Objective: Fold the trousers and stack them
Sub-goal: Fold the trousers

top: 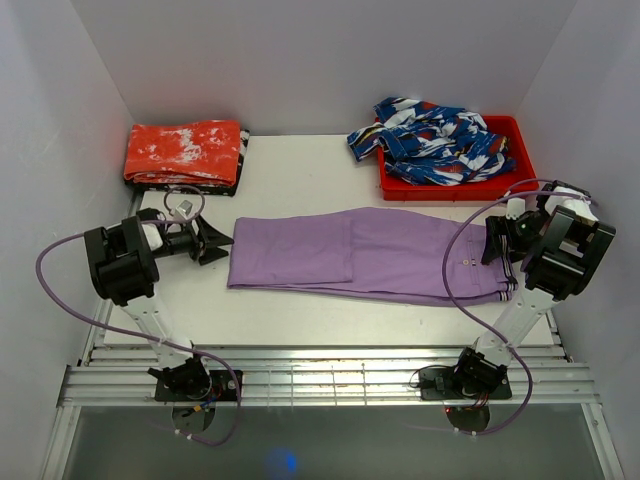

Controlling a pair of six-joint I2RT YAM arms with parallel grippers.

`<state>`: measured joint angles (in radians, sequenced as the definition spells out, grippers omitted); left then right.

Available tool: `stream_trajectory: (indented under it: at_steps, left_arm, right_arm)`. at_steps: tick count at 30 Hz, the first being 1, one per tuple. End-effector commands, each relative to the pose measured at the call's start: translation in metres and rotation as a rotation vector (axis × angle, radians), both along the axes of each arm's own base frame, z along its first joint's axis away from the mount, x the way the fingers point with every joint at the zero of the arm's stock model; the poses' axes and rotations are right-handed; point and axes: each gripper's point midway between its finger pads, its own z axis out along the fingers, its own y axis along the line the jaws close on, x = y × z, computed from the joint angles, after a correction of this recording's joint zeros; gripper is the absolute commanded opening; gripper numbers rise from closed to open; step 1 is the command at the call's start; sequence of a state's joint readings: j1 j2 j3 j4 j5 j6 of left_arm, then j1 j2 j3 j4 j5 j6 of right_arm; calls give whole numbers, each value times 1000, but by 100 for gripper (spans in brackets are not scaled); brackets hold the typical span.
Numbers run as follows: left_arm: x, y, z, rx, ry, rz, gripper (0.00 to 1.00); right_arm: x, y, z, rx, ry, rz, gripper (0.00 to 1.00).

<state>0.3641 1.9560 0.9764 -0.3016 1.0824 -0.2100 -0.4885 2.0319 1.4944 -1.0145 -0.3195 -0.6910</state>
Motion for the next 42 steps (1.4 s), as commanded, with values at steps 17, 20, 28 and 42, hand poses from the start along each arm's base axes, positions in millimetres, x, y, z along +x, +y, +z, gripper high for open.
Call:
stream_trajectory:
  at_steps: [17, 20, 28, 42]
  left_arm:
    - [-6, 19, -78, 278, 130, -14, 56]
    - [-17, 35, -81, 305, 157, -22, 56]
    - [-49, 5, -94, 220, 236, -173, 66]
    - [-28, 11, -72, 251, 158, -112, 5]
  right_arm:
    - [12, 4, 15, -1, -25, 25, 89]
    - [12, 5, 15, 1, -27, 27, 89]
    - [10, 6, 13, 4, -25, 27, 89]
    - [13, 8, 18, 7, -32, 30, 87]
